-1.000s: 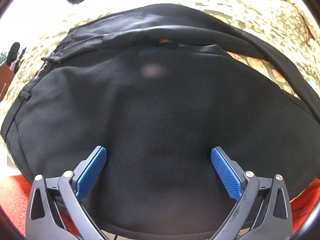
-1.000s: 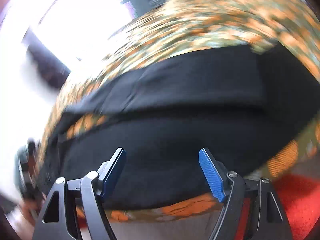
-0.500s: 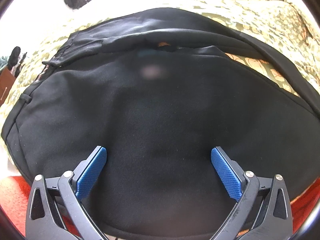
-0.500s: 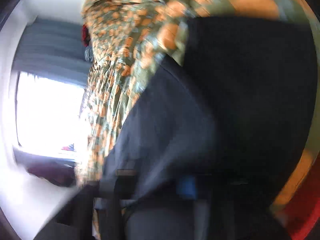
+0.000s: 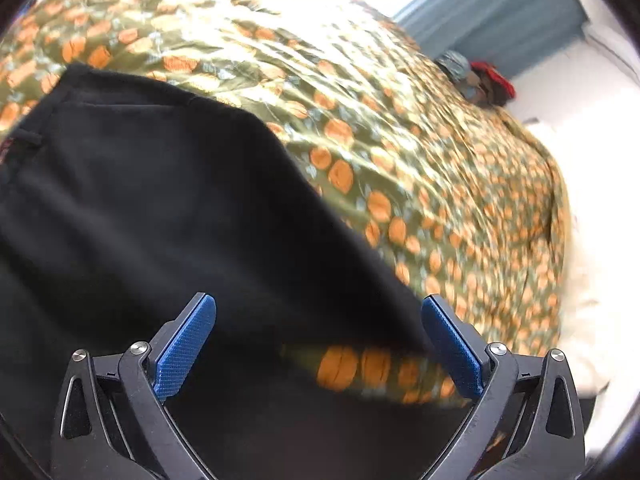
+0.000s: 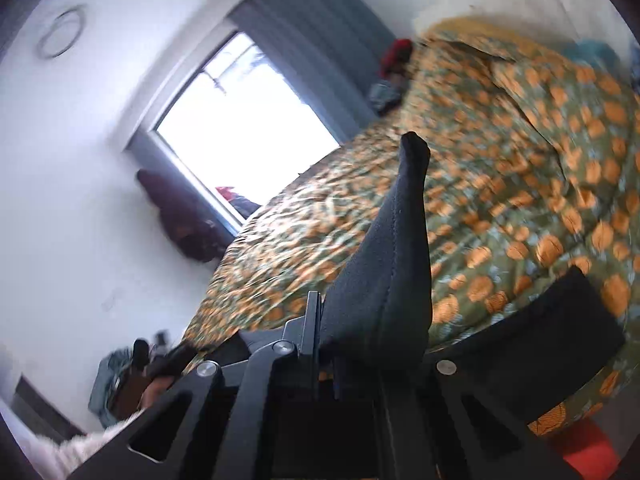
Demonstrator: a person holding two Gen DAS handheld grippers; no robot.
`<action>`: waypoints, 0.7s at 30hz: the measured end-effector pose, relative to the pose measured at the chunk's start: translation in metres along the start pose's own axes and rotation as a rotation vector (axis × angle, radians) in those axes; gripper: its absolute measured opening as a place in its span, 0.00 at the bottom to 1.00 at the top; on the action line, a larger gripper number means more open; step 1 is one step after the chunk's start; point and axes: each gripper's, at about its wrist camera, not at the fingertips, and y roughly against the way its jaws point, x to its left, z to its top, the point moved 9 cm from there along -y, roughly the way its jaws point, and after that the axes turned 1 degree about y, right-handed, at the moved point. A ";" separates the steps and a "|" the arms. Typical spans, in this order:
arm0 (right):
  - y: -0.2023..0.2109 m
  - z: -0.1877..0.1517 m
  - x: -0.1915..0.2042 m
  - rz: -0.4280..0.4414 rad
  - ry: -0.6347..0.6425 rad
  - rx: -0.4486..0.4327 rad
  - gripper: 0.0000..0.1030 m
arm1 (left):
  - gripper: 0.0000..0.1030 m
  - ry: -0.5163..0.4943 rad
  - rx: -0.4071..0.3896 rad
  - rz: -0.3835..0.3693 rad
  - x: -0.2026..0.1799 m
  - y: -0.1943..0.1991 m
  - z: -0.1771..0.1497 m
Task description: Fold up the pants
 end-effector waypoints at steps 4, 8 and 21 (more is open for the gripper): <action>0.033 -0.014 0.026 0.056 0.058 -0.002 0.04 | 0.99 0.052 0.080 -0.010 -0.004 -0.034 0.012; 0.072 -0.026 0.048 0.147 0.158 -0.011 0.04 | 0.82 0.042 0.106 0.035 0.004 -0.050 0.014; 0.011 0.022 -0.055 0.026 0.188 0.085 0.04 | 0.07 -0.075 -0.303 -0.101 -0.015 0.140 -0.001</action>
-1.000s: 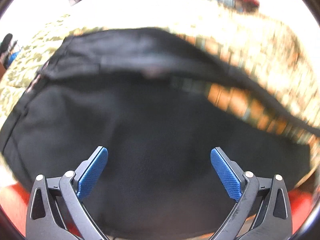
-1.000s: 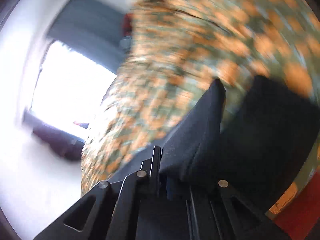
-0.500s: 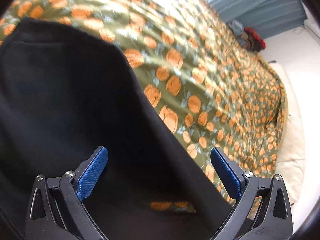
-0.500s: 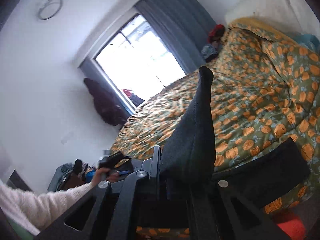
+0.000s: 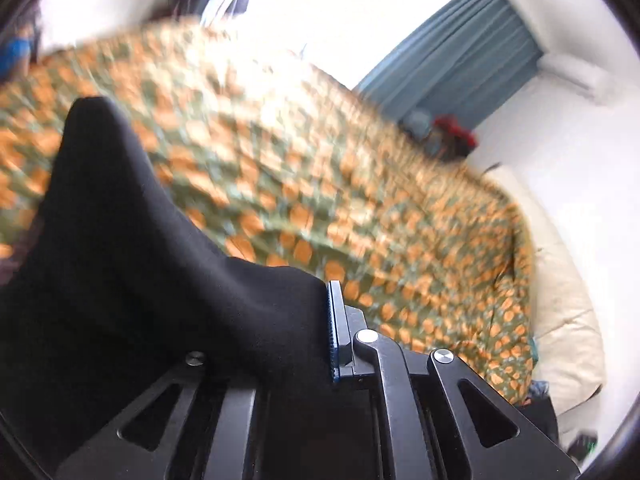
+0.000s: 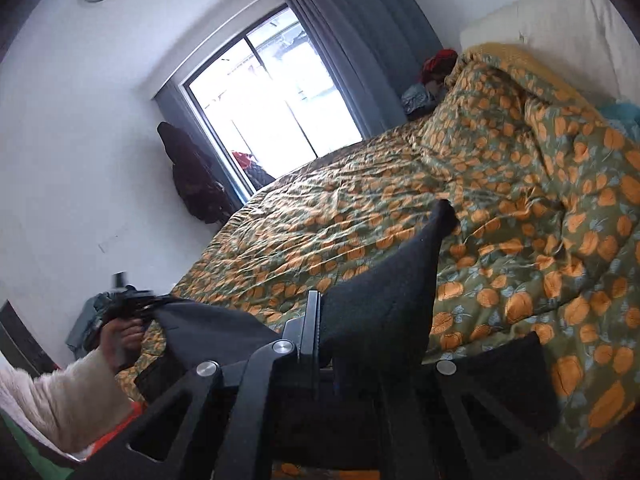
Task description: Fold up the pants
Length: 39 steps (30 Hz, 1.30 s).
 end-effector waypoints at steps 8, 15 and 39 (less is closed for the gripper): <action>-0.057 -0.134 -0.139 -0.294 -0.181 0.468 0.05 | 0.10 0.009 0.310 0.230 0.082 -0.016 -0.209; -0.045 -0.133 -0.156 -0.269 -0.231 0.405 0.44 | 0.10 -0.094 0.294 0.246 0.061 -0.020 -0.208; -0.040 -0.113 -0.211 -0.492 -0.192 0.369 0.21 | 0.24 -0.181 0.309 0.282 0.057 -0.031 -0.217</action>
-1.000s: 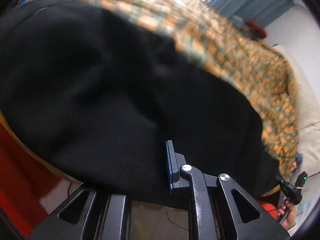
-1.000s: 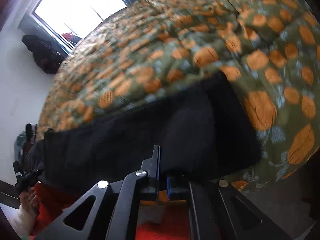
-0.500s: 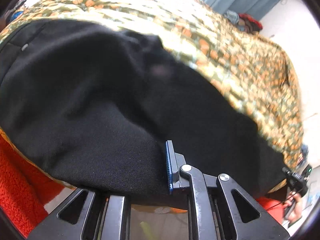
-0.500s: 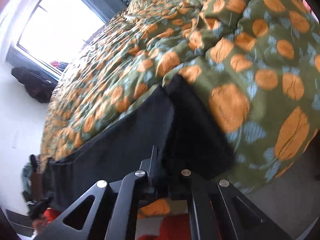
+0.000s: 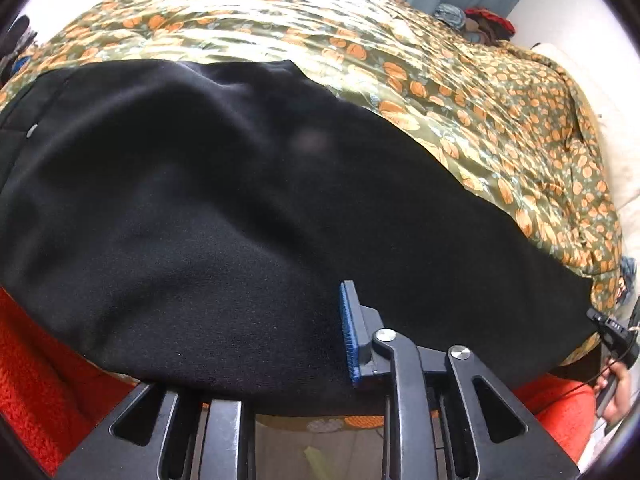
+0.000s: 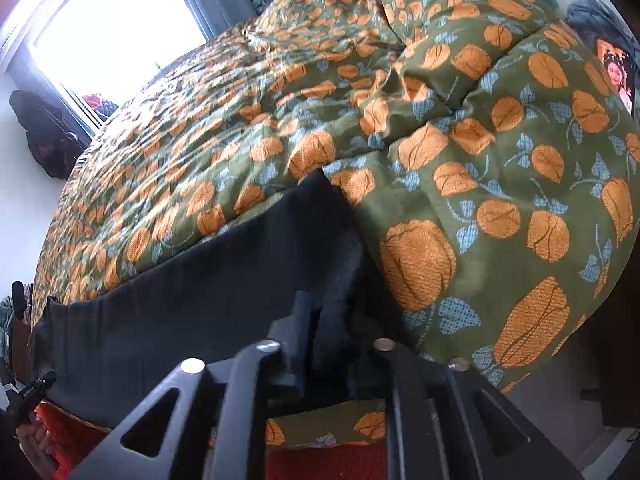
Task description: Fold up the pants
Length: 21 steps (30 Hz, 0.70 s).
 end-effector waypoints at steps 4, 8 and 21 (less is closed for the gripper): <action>0.004 -0.001 -0.003 0.009 -0.036 -0.014 0.40 | 0.40 0.001 0.010 0.007 -0.001 0.007 -0.007; 0.014 -0.006 -0.004 -0.009 -0.041 -0.049 0.54 | 0.40 0.009 0.009 0.001 0.005 0.014 -0.012; 0.072 0.002 -0.013 -0.204 -0.021 -0.257 0.62 | 0.57 -0.038 0.070 0.040 0.007 0.023 -0.026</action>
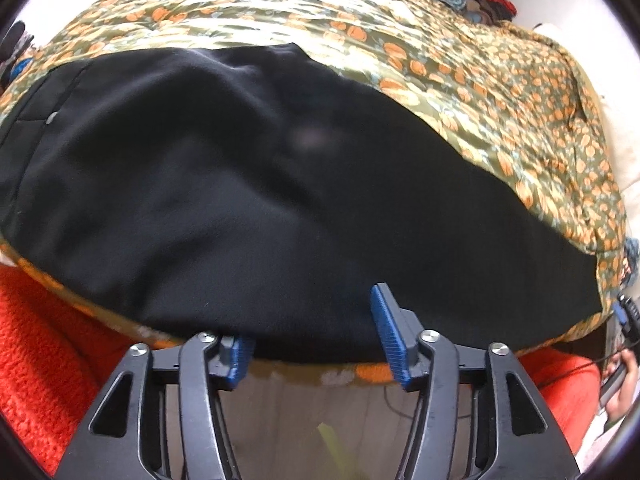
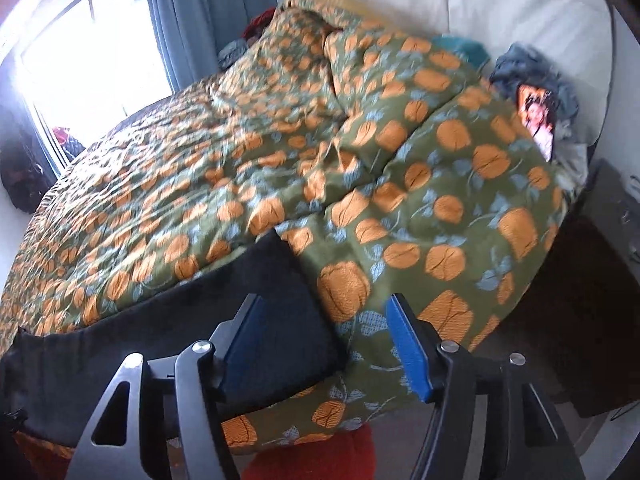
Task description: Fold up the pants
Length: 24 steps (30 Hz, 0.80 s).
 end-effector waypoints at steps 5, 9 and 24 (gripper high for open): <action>0.026 0.004 0.014 -0.014 0.011 -0.071 0.62 | 0.58 -0.005 0.064 0.040 0.015 0.012 -0.021; 0.044 -0.003 0.048 0.050 0.048 -0.113 0.71 | 0.58 -0.070 0.083 0.060 0.016 0.036 -0.042; 0.038 -0.028 0.079 0.016 0.181 -0.115 0.74 | 0.73 -0.432 -0.011 -0.111 -0.172 0.012 0.025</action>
